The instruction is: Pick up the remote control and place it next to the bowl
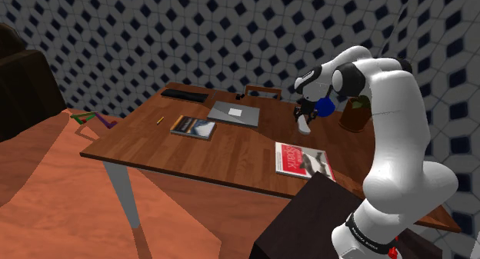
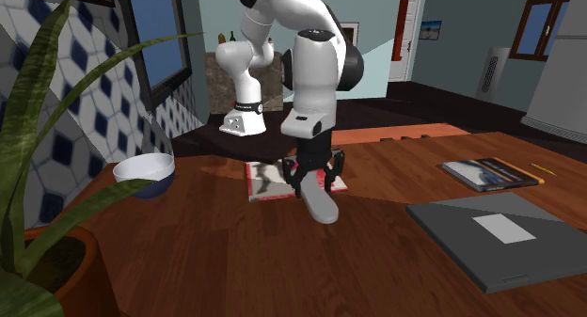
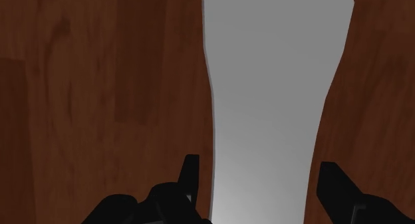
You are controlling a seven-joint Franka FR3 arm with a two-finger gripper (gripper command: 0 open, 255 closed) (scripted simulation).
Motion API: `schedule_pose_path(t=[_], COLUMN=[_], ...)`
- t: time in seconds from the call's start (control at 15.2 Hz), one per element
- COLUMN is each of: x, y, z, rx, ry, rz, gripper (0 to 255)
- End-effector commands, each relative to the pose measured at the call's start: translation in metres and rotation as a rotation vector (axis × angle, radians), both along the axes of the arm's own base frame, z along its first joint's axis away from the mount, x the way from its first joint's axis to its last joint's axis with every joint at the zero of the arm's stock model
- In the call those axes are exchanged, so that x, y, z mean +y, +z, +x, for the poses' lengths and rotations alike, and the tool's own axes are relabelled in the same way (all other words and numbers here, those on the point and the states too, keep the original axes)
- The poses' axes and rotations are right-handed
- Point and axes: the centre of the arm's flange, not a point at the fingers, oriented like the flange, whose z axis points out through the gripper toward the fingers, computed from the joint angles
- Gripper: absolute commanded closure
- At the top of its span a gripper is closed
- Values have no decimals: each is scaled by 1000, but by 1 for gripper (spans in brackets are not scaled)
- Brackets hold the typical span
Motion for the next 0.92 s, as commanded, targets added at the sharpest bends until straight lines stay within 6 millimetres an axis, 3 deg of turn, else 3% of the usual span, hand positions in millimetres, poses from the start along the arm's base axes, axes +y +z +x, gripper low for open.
schedule_pose_path(t=[0.0, 0.86], x=[0, 0], y=[10, 75], z=[-1, -1], rx=[0, 0], ry=[0, 0], rz=[0, 0], gripper=[255, 255])
